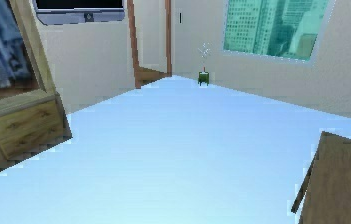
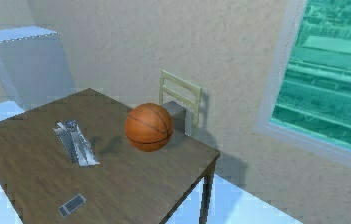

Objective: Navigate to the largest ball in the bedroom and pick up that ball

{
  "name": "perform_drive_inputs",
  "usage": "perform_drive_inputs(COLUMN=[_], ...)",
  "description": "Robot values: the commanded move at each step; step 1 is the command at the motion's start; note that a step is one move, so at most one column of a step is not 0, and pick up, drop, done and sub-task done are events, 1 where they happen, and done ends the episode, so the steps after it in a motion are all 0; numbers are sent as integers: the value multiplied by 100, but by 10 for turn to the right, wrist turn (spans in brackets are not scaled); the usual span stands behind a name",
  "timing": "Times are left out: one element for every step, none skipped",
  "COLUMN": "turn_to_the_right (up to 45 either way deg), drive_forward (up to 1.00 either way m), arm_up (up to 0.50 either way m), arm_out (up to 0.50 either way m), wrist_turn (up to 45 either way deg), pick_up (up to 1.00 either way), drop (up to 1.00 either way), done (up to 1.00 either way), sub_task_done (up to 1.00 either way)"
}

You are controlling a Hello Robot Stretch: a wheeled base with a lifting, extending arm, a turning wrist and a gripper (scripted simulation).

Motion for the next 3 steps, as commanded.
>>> perform_drive_inputs(turn_to_the_right=[0,0,0], drive_forward=[0,0,0], arm_up=[50,38,0], arm_out=[0,0,40], wrist_turn=[0,0,0], pick_up=[0,0,0], drop=[0,0,0], done=[0,0,0], sub_task_done=[0,0,0])
